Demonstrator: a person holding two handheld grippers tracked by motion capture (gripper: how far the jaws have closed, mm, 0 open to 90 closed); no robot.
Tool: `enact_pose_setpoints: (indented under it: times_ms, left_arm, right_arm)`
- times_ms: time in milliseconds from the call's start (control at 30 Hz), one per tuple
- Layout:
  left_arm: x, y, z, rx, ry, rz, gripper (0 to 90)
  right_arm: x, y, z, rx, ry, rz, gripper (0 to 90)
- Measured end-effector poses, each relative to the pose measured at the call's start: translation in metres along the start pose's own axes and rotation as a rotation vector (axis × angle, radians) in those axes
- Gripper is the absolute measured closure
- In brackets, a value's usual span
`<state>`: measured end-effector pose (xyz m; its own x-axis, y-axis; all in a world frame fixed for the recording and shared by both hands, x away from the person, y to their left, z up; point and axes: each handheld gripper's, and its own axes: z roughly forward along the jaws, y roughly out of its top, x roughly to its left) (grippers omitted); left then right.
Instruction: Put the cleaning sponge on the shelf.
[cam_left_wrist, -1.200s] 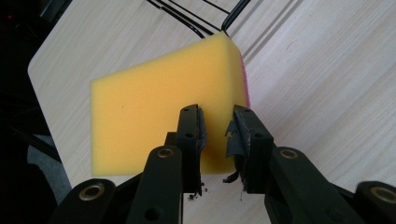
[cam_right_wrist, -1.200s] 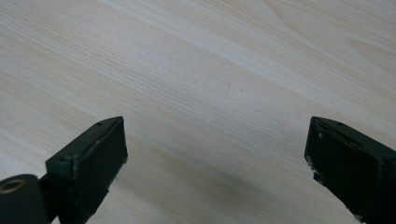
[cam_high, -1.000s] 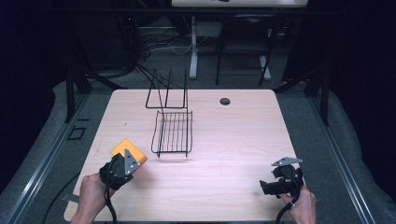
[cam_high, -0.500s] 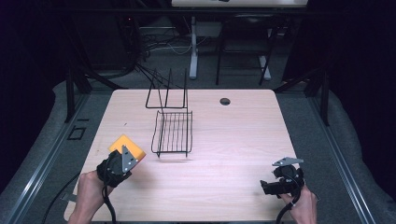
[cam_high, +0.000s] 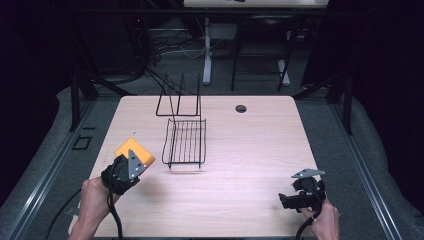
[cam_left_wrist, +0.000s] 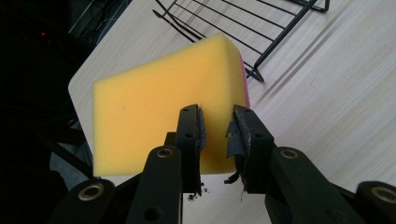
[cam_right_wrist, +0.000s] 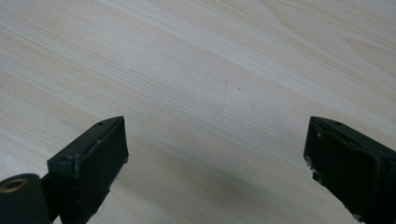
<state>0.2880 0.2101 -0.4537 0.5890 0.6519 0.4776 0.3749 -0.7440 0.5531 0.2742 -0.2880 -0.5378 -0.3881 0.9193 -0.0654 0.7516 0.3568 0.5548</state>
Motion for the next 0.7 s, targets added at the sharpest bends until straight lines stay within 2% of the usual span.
enact_pose_setpoints:
  times_ms: [700]
  left_arm:
    - [0.001, 0.026, 0.009, -0.034, -0.023, 0.02, 73.3]
  right_arm:
    - [0.0, 0.0, 0.0, 0.004, -0.003, -0.007, 6.2]
